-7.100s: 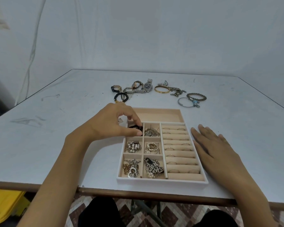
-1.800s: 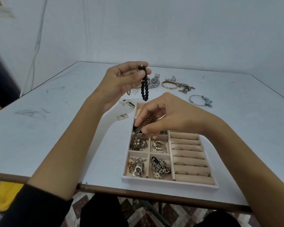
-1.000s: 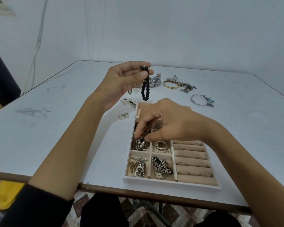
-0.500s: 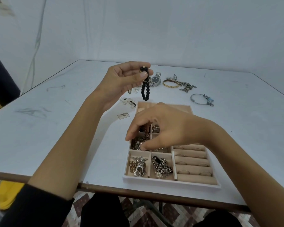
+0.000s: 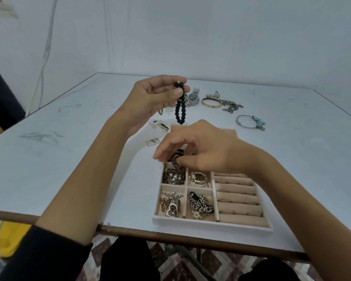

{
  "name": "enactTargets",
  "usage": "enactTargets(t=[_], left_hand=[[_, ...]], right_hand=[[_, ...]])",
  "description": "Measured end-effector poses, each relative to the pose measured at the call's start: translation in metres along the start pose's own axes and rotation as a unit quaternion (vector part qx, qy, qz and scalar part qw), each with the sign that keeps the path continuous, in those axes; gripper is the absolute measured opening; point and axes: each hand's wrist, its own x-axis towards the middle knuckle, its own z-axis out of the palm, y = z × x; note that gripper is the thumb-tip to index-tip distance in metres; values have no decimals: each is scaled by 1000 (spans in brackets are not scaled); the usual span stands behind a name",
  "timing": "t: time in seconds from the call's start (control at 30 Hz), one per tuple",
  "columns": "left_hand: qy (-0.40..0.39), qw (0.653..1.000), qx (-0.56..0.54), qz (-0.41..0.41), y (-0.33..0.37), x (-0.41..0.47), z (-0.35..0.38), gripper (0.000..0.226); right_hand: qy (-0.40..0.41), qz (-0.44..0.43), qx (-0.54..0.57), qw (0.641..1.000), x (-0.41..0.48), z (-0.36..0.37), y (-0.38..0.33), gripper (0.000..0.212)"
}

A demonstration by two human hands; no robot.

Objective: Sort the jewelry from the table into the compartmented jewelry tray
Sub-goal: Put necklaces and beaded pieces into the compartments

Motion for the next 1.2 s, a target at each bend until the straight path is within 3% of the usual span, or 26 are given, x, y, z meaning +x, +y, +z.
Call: enactTargets(t=[0.33,0.5,0.8,0.97,1.2], left_hand=[[2,1000,6,-1,0,0,1,27],[-2,1000,13,0,0,0,0,24],[-4,1000,17,-1,1,-1,2,28],[-4,1000,19,-3,2,-1,2,29],[-5,1000,22,-3,2,-1,2,29]], right_hand=[[-9,-8,43,999,-2,3,1,46],[2,-3,51,999,0,5,-2,31],[23,4,30,999,5,12,4,30],[14,-3,-8,1000,2,2,3,13],[-34,10,-36,999,1,0,4,25]])
